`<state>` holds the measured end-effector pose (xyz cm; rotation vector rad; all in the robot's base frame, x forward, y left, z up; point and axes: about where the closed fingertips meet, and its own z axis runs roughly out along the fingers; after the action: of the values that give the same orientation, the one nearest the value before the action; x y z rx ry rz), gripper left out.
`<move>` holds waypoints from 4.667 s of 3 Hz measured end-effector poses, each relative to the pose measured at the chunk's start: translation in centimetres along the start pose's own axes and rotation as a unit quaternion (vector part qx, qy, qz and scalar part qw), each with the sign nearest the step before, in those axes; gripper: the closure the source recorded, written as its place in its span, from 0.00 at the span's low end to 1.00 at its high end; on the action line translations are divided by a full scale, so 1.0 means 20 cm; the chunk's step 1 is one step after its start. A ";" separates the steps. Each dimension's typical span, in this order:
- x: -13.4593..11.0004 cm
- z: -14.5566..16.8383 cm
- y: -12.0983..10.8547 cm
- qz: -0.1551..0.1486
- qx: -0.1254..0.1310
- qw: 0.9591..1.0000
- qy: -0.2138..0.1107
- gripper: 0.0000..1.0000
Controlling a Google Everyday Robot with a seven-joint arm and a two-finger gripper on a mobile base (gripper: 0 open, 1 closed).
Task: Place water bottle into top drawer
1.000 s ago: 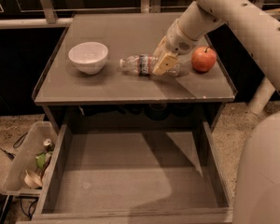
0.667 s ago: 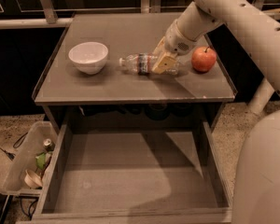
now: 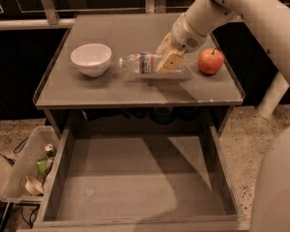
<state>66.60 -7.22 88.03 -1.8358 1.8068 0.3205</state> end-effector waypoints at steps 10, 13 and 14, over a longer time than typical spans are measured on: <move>0.22 -0.13 1.33 0.012 0.081 0.990 -0.118 1.00; 0.54 0.39 1.26 0.121 0.077 0.977 -0.159 1.00; 0.60 0.53 1.21 0.132 0.075 0.978 -0.142 1.00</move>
Offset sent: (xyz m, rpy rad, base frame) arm -0.1000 -0.0186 0.1044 0.0831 -0.1019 0.0198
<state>45.88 -10.77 68.05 -1.3718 1.8161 0.5020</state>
